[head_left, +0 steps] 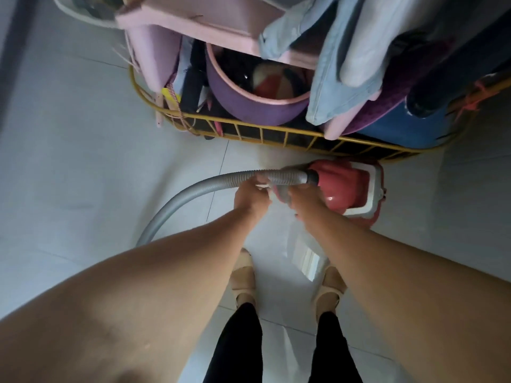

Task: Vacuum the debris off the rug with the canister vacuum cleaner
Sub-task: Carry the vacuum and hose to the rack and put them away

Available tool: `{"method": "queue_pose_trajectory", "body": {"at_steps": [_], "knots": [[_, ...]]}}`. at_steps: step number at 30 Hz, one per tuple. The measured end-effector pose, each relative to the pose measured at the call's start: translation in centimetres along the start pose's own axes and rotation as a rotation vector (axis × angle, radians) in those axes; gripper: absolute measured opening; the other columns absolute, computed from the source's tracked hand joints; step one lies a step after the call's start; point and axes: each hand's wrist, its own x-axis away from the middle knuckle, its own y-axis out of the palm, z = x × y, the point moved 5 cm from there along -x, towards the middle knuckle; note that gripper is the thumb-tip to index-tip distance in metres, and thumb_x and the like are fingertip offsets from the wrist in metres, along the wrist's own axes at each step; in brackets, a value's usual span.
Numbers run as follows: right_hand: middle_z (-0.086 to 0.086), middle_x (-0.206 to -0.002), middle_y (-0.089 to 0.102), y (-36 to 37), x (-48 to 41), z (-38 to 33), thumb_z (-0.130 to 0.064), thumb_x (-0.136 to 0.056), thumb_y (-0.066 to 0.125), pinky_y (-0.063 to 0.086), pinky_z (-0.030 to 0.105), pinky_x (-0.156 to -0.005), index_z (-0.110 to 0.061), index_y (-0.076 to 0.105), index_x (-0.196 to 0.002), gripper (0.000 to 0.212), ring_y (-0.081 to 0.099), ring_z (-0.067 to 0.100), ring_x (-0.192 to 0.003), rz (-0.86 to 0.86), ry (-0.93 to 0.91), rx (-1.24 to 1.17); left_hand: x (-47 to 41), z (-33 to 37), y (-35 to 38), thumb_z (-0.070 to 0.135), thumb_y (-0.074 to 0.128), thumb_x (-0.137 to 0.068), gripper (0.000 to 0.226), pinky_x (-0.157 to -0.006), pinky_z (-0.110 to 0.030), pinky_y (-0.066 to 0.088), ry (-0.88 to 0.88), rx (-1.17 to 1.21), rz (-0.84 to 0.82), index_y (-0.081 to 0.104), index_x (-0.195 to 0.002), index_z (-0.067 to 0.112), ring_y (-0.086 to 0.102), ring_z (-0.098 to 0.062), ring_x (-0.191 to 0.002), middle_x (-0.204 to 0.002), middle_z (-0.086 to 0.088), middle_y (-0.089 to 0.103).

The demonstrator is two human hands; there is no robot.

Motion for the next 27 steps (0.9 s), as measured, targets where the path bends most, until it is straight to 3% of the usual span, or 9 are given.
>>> {"method": "queue_pose_trajectory", "body": {"at_steps": [3,6,12,14,18,20,23,27], "knots": [[0.013,-0.127,0.062,4.8,2.9,-0.5,-0.027,-0.094,0.05,0.048,0.047,-0.101,-0.007,0.06,-0.127,0.039,0.059,0.031,-0.117,-0.083,-0.015,0.031,1.2,-3.8,-4.8,0.008,0.043,-0.095,0.022,-0.067,-0.027,0.046,-0.059,0.023,0.044,0.058,-0.103,0.022,0.07,-0.027,-0.084,-0.092,-0.004,0.064],[0.012,-0.123,0.065,8.7,5.4,-0.8,-0.024,-0.093,0.055,0.049,0.044,-0.1,-0.01,0.065,-0.121,0.032,0.06,0.03,-0.116,-0.143,-0.018,0.04,2.6,-7.4,-8.7,0.007,0.042,-0.095,0.027,-0.061,-0.024,0.043,-0.069,0.003,0.088,0.061,-0.11,0.019,0.07,-0.025,-0.082,-0.091,-0.002,0.063],[0.011,-0.124,0.065,15.3,9.3,0.6,-0.019,-0.096,0.052,0.048,0.043,-0.102,-0.01,0.066,-0.12,0.03,0.06,0.028,-0.117,-0.242,-0.068,0.199,5.6,-16.0,-14.0,0.009,0.049,-0.094,0.024,-0.071,-0.029,0.05,-0.152,0.039,0.16,0.064,-0.111,0.018,0.071,-0.027,-0.088,-0.097,-0.005,0.065],[0.011,-0.124,0.065,17.4,9.9,1.3,-0.018,-0.095,0.053,0.05,0.039,-0.098,-0.009,0.066,-0.12,0.029,0.062,0.025,-0.109,-0.27,-0.087,0.23,6.1,-18.5,-15.8,0.011,0.051,-0.093,0.023,-0.077,-0.033,0.053,-0.17,0.036,0.206,0.065,-0.11,0.018,0.07,-0.027,-0.091,-0.097,-0.004,0.065],[0.009,-0.114,0.068,20.6,12.5,4.0,-0.016,-0.093,0.056,0.049,0.03,-0.078,-0.007,0.066,-0.119,0.03,0.058,0.017,-0.091,-0.301,-0.049,0.215,8.6,-23.4,-19.0,0.01,0.052,-0.094,0.022,-0.066,-0.025,0.049,-0.215,0.08,0.273,0.064,-0.111,0.016,0.068,-0.023,-0.079,-0.096,-0.004,0.065],[0.012,-0.109,0.069,21.1,13.5,5.4,-0.013,-0.093,0.055,0.048,0.028,-0.075,0.0,0.064,-0.121,0.032,0.055,0.016,-0.086,-0.31,0.006,0.226,9.0,-24.9,-19.6,0.011,0.053,-0.093,0.021,-0.068,-0.028,0.052,-0.223,0.091,0.277,0.064,-0.111,0.016,0.065,-0.02,-0.071,-0.094,-0.004,0.065],[0.018,-0.096,0.066,24.6,15.1,8.4,-0.01,-0.09,0.054,0.047,0.035,-0.081,0.007,0.055,-0.126,0.04,0.046,0.017,-0.081,-0.316,0.068,0.252,9.9,-29.4,-21.3,0.013,0.057,-0.092,0.021,-0.079,-0.034,0.056,-0.23,0.1,0.318,0.065,-0.111,0.016,0.069,-0.025,-0.08,-0.097,-0.005,0.068],[0.02,-0.111,0.069,29.6,16.5,11.8,-0.009,-0.092,0.049,0.049,0.04,-0.096,0.007,0.061,-0.119,0.033,0.047,0.019,-0.082,-0.348,0.052,0.39,10.8,-34.7,-22.6,0.016,0.057,-0.092,0.02,-0.068,-0.027,0.052,-0.269,0.166,0.34,0.065,-0.111,0.018,0.069,-0.023,-0.087,-0.099,-0.002,0.067]]}}
